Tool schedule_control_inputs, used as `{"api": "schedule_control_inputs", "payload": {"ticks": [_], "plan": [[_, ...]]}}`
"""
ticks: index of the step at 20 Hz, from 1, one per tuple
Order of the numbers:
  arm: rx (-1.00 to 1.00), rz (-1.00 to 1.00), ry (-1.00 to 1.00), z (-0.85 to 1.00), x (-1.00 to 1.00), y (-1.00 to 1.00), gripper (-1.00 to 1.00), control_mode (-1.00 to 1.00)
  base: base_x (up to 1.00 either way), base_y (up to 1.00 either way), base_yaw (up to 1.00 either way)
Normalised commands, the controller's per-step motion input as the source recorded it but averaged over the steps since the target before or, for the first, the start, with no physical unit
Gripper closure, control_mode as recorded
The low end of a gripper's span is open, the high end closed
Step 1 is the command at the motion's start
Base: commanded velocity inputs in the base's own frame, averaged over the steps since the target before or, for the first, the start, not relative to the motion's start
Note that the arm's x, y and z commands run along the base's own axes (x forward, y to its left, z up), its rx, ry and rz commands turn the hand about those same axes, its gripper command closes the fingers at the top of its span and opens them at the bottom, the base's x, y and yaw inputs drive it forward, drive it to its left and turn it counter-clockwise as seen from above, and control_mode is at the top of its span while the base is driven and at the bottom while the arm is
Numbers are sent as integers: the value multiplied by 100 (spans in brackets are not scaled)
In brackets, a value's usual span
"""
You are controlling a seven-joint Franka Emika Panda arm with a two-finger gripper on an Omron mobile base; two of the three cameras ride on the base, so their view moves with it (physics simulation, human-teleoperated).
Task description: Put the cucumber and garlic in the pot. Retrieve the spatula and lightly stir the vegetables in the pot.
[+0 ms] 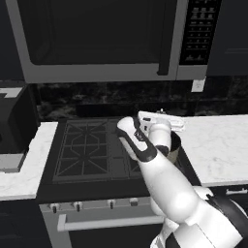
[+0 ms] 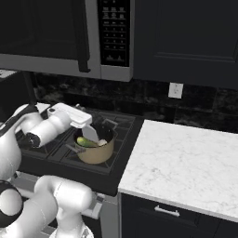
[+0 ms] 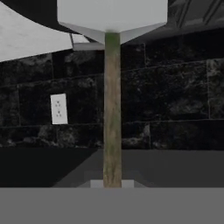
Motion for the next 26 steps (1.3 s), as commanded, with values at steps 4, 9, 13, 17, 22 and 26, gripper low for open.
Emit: {"api": "schedule_control_inputs", "payload": {"ticks": [4, 9, 13, 17, 22, 26], "plan": [[13, -15, 0, -23, 1, -19, 100, -100, 0, 0, 0], [3, -12, 0, -24, 1, -25, 100, -100, 0, 0, 0], [0, -12, 0, -38, 0, -35, 100, -100, 0, 0, 0], [0, -7, -4, -47, 0, -29, 100, -100, 0, 0, 0], [-2, -1, -5, -69, 0, -2, 100, -100, 0, 0, 0], [0, 0, -1, -75, 0, 10, 100, -100, 0, 0, 0]]}}
